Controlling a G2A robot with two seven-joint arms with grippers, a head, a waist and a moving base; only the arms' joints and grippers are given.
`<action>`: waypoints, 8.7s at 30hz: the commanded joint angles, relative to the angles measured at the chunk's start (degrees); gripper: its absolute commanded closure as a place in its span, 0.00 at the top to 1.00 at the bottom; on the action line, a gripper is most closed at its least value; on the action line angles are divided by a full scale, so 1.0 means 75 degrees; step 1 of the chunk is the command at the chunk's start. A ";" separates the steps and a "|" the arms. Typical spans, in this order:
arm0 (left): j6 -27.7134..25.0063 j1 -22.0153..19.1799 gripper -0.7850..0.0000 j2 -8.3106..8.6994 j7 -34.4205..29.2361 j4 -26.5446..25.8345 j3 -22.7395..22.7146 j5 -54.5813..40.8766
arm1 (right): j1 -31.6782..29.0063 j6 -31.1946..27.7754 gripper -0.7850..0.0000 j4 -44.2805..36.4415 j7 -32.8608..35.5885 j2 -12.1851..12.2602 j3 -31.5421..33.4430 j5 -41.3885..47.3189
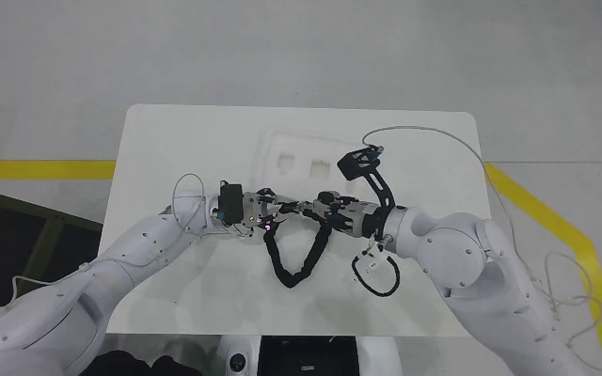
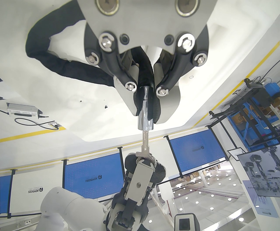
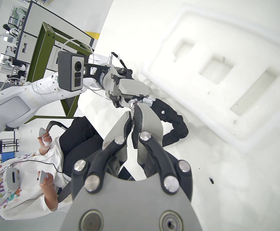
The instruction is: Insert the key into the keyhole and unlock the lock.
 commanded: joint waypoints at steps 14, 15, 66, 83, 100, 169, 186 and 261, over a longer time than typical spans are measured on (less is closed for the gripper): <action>0.0000 0.0000 0.00 0.0000 0.0000 0.0000 0.0000 0.0000 | 0.0301 0.0002 0.00 0.0212 -0.0051 -0.0117 -0.0414 -0.0082; 0.0000 0.0000 0.00 0.0000 0.0000 0.0000 0.0000 0.0000 | 0.0318 0.0037 0.00 0.0222 -0.0087 -0.0123 -0.0436 -0.0168; 0.0002 0.0227 0.00 0.0053 -0.0508 -0.0294 -0.0282 -0.0103 | 0.0383 0.0050 0.48 -0.0219 0.0386 -0.0276 -0.0175 -0.0550; -0.0277 0.0641 0.00 0.0173 -0.0861 -0.0698 -0.0979 0.0200 | -0.0130 -0.0435 0.00 -0.0431 0.0983 -0.0087 0.0789 -0.0261; -0.0464 0.0927 0.00 0.0152 -0.0954 -0.0838 -0.1477 0.0507 | 0.0028 -0.0377 0.00 -0.0229 0.0854 -0.0122 0.0495 -0.0214; -0.3697 0.0098 0.00 0.0953 -0.3699 -0.2161 -0.1361 -0.1289 | 0.0154 -0.7744 1.00 0.0532 -0.0042 0.0098 0.1524 -0.0603; -0.3697 -0.0786 0.00 0.1087 -0.3699 -0.2037 0.0045 -0.2200 | 0.0110 -0.8968 0.96 0.0242 -0.2220 0.0082 0.0775 -0.5740; -0.3697 -0.0831 0.00 0.1142 -0.3699 -0.2021 0.0189 -0.2322 | 0.0381 -0.6810 0.38 0.0056 -0.1024 0.0069 -0.0006 -0.3747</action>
